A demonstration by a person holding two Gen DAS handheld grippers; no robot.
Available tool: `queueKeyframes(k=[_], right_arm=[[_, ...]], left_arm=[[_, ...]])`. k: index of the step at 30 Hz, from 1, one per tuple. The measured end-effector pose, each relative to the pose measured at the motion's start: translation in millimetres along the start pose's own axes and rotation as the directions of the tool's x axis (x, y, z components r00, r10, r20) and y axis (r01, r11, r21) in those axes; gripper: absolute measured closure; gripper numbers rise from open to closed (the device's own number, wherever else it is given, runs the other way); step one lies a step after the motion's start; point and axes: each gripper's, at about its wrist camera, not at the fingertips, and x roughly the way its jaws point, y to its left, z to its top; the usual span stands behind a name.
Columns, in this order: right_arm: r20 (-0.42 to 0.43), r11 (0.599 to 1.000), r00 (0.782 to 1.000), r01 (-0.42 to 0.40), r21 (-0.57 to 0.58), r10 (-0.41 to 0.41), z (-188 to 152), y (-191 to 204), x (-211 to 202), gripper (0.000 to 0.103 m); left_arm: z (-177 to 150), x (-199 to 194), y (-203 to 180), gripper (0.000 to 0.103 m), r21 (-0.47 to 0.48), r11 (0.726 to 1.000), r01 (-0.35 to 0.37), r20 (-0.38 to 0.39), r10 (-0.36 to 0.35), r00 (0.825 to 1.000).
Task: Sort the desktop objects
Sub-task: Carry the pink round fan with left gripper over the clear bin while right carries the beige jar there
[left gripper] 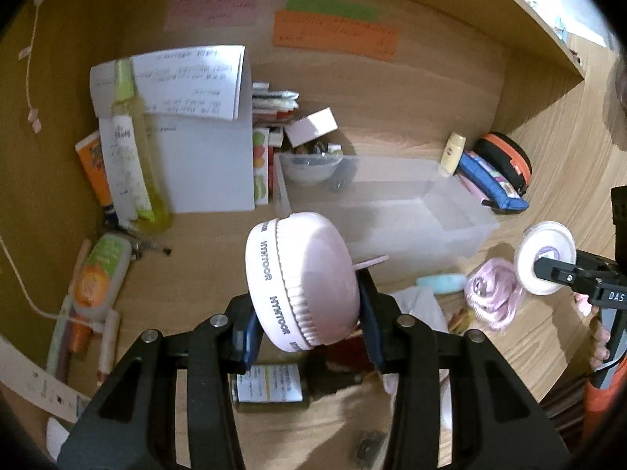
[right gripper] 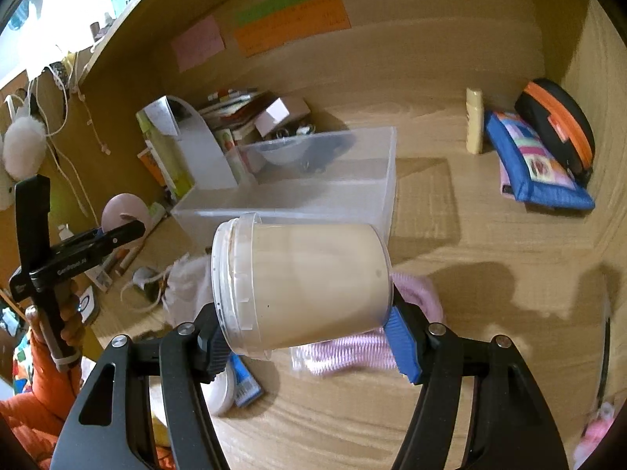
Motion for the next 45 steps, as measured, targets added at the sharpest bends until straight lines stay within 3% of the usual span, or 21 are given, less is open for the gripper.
queueKeyframes(k=[16, 22, 30, 45], right_arm=[[0.028, 1.000, 1.000, -0.013, -0.026, 0.013, 67, 5, 29, 0.040], [-0.016, 1.000, 1.000, 0.010, -0.030, -0.010, 79, 4, 61, 0.040], [-0.108, 0.996, 0.992, 0.060, -0.060, -0.066, 85, 6, 109, 0.040], [-0.123, 0.974, 0.979, 0.142, -0.175, -0.165, 78, 18, 135, 0.040]], left_arm=[[62, 28, -20, 0.061, 0.039, 0.998, 0.045, 0.010, -0.045, 0.999], [72, 70, -29, 0.061, 0.037, 0.997, 0.069, -0.066, -0.067, 0.996], [77, 127, -33, 0.061, 0.031, 0.998, 0.063, -0.206, -0.056, 0.977], [64, 156, -46, 0.061, 0.109, 0.993, 0.049, -0.289, -0.016, 0.957]])
